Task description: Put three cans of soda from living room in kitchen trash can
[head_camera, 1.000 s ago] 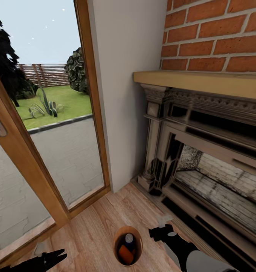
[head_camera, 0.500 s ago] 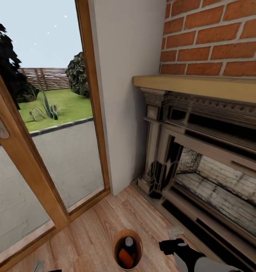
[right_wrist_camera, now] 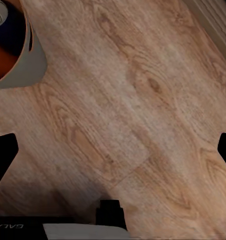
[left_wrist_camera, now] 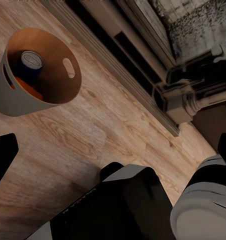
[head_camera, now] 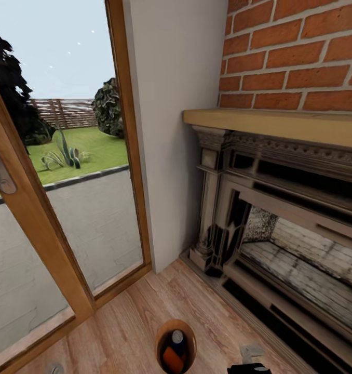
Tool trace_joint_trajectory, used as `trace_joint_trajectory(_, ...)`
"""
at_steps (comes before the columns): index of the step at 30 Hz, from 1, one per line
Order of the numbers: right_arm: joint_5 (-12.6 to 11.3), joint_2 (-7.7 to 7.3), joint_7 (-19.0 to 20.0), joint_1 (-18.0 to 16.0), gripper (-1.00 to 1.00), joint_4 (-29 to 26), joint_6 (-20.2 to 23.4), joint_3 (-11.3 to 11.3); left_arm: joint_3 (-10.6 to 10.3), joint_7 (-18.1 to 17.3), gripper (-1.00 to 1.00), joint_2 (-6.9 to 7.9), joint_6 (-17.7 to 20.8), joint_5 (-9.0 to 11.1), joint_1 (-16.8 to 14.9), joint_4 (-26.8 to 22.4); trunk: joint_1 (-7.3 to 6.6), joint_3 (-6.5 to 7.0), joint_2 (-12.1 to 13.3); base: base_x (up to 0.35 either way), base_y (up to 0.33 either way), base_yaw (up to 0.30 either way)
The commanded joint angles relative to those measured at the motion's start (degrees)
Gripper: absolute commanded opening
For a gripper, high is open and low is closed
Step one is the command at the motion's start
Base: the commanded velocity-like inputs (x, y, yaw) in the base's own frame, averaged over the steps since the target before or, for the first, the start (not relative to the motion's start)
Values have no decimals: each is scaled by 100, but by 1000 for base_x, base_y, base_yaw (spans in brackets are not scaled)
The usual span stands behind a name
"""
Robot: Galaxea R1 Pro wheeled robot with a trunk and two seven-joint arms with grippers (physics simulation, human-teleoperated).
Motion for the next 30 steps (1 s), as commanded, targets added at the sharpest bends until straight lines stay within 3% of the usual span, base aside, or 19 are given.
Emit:
trace_joint_trajectory(1,-6,-3,0,23,100,11,3,1,1,4,100,-10,0,-1,0,0,0,10,0,0,0,0)
trace_joint_trajectory(15,-32,-232,-1,506,100,209,16,1,0,30,100,-91,0,-2,1,1,0,144,0,0,0,0)
trace_joint_trajectory(17,-47,-388,-1,703,100,215,10,1,0,32,100,-141,0,-3,1,1,0,163,0,0,0,0)
trace_joint_trajectory(20,-97,-443,-1,757,100,217,6,0,0,33,100,-148,0,-3,1,1,0,192,0,0,0,0)
trace_joint_trajectory(27,-822,-608,-1,1264,100,216,-8,1,0,33,100,-176,1,-29,1,1,0,258,0,0,0,0)
trace_joint_trajectory(30,-861,-615,-1,1374,100,216,-9,1,0,33,100,-197,5,-90,1,1,0,287,0,0,0,0)
